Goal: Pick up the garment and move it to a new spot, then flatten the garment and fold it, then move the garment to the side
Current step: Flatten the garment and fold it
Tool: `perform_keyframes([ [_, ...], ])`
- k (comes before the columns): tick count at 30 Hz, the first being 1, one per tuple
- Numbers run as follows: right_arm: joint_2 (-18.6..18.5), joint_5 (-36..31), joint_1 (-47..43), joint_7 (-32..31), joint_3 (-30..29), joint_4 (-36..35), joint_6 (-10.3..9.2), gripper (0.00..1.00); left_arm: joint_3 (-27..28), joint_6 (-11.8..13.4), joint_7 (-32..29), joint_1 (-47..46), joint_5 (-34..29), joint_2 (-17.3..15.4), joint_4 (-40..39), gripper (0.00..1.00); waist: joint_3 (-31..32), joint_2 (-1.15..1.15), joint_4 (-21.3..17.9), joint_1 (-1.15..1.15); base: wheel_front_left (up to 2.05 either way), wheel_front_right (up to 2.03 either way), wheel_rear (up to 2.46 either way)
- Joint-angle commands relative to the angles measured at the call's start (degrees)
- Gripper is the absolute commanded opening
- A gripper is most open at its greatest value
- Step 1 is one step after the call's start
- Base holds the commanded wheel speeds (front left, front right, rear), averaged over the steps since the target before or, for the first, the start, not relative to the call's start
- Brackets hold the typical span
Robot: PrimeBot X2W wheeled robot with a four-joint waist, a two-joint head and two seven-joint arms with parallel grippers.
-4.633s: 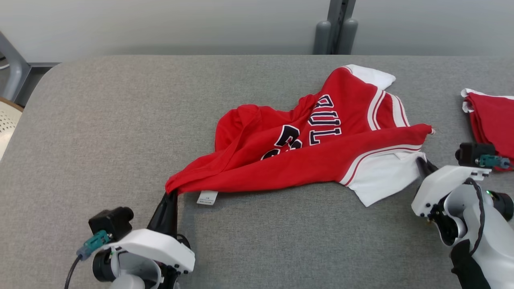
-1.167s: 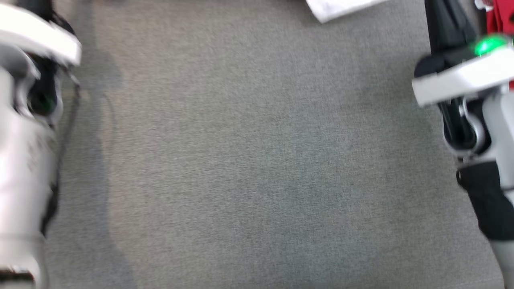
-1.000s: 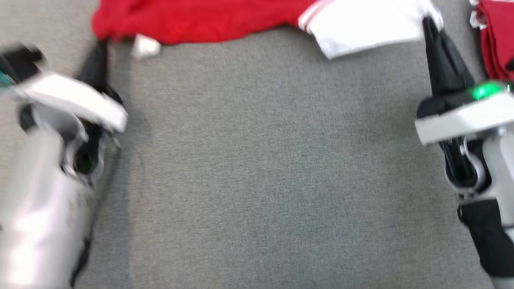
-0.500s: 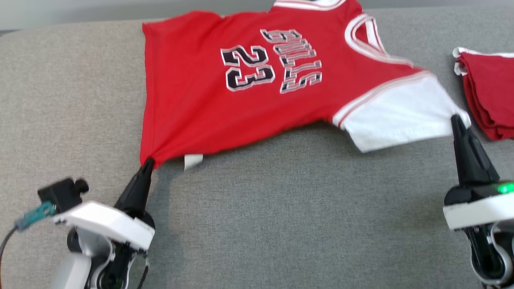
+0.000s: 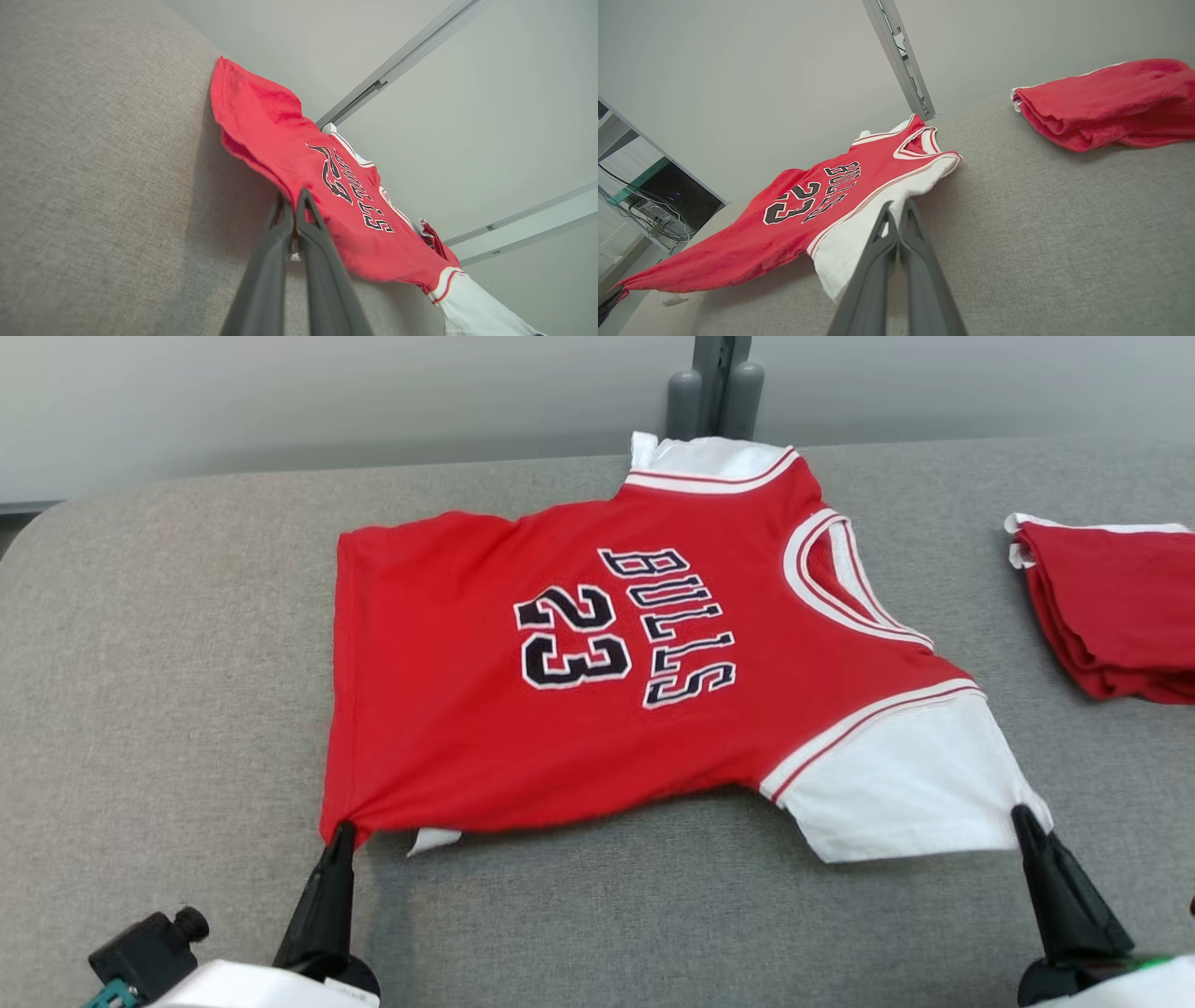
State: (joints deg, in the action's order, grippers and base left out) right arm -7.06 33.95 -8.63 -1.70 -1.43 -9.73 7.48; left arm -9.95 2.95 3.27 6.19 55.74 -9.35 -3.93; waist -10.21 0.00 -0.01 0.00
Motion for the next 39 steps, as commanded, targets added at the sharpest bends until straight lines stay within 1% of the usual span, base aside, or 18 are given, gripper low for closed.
perform_keyframes([
  [1,0.1,0.5,-1.4,-0.3,-0.3,-0.9,0.02,0.0,-0.1,0.2,0.4,0.8,-0.7,-0.1,-0.6,0.0,0.6,0.0,-0.7,0.0,0.0,0.0,0.0],
  [10,1.4,0.9,-8.6,-2.2,-1.2,-6.1,0.03,0.0,1.1,1.9,0.8,6.5,-2.4,-2.7,-7.0,0.0,1.3,0.0,-2.9,0.0,0.0,0.0,0.0],
  [12,1.7,1.1,-9.5,-2.7,-1.1,-6.6,0.03,0.0,1.0,2.4,0.3,7.4,-2.5,-3.2,-8.4,0.0,1.2,0.0,-3.1,0.0,0.0,0.0,0.0],
  [15,2.2,2.0,-9.8,-3.5,-0.3,-5.9,0.03,0.0,0.6,2.9,-0.5,8.1,-1.8,-2.9,-9.0,0.0,1.2,0.0,-3.3,0.0,0.0,0.0,0.0],
  [18,2.5,2.6,-9.0,-3.7,0.5,-4.4,0.03,0.0,0.3,2.9,-0.8,7.7,-1.3,-2.4,-8.0,0.0,1.2,0.0,-3.2,0.0,0.0,0.0,0.0],
  [23,2.9,3.9,-5.8,-2.1,2.3,1.2,0.03,0.0,-0.4,2.1,-0.5,5.4,-1.0,-1.5,-3.6,0.0,1.5,0.0,-2.5,0.0,0.0,0.0,0.0],
  [30,2.8,5.0,-2.4,0.5,1.7,4.7,0.03,0.0,-0.5,1.2,-0.4,2.8,0.7,0.0,0.5,0.0,1.9,0.0,-1.5,0.0,0.0,0.0,0.0],
  [32,2.8,5.3,-0.7,1.2,1.5,5.7,0.03,0.0,-0.4,0.5,-0.5,1.4,1.4,0.4,1.9,0.0,2.0,0.0,-1.2,0.0,0.0,0.0,0.0],
  [36,2.7,5.6,3.5,2.0,1.8,9.2,0.03,0.0,-0.1,-0.1,-0.9,-3.1,3.0,1.6,5.7,0.0,1.8,0.0,-0.8,0.0,0.0,0.0,0.0],
  [39,2.8,4.8,8.1,2.8,2.3,12.8,0.03,0.0,0.3,-0.1,0.4,-7.2,1.8,1.6,9.9,0.0,1.1,0.0,-0.8,0.0,0.0,0.0,0.0],
])
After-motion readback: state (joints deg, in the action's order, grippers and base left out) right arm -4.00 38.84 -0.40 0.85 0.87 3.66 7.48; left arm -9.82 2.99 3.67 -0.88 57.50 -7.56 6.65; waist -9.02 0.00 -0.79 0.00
